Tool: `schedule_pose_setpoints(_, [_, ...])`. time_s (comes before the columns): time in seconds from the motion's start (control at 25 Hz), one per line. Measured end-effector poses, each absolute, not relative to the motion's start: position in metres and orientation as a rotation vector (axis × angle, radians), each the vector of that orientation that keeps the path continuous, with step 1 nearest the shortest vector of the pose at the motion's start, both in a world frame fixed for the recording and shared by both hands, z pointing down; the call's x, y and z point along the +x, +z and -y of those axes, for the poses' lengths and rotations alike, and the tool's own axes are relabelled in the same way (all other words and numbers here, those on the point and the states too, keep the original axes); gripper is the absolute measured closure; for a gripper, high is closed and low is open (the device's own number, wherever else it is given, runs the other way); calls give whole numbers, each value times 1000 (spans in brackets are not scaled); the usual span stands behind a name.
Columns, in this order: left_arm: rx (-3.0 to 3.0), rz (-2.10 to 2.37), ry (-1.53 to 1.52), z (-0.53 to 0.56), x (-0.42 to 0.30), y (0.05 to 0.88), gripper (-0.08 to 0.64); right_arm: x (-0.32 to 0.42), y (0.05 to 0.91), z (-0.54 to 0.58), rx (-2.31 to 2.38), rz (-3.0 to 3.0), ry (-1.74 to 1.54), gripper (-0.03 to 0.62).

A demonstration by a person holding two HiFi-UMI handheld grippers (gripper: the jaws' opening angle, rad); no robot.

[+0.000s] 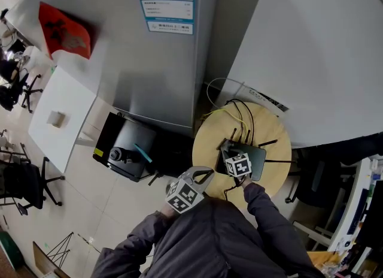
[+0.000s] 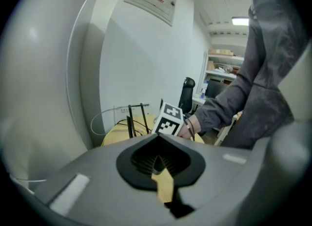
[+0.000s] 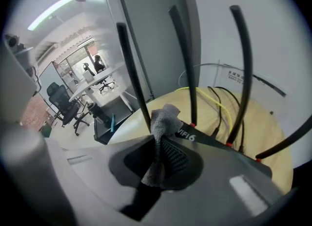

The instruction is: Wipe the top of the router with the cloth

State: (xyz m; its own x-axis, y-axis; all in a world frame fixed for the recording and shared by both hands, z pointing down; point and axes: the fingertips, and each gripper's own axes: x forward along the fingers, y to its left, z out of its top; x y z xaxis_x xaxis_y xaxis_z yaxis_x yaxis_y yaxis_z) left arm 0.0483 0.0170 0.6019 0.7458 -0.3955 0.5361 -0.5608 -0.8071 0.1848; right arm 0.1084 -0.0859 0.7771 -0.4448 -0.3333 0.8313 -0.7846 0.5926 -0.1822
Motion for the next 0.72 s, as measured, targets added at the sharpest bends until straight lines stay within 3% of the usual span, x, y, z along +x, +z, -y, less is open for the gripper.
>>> schedule_pose_setpoints(0.36, [2614, 726, 697, -18, 49, 602, 560, 135, 794, 79, 906, 1959, 751, 563])
schedule_pose_setpoints(0.72, [2642, 680, 705, -17, 60, 601, 560, 225, 795, 72, 1061, 1876, 813, 563])
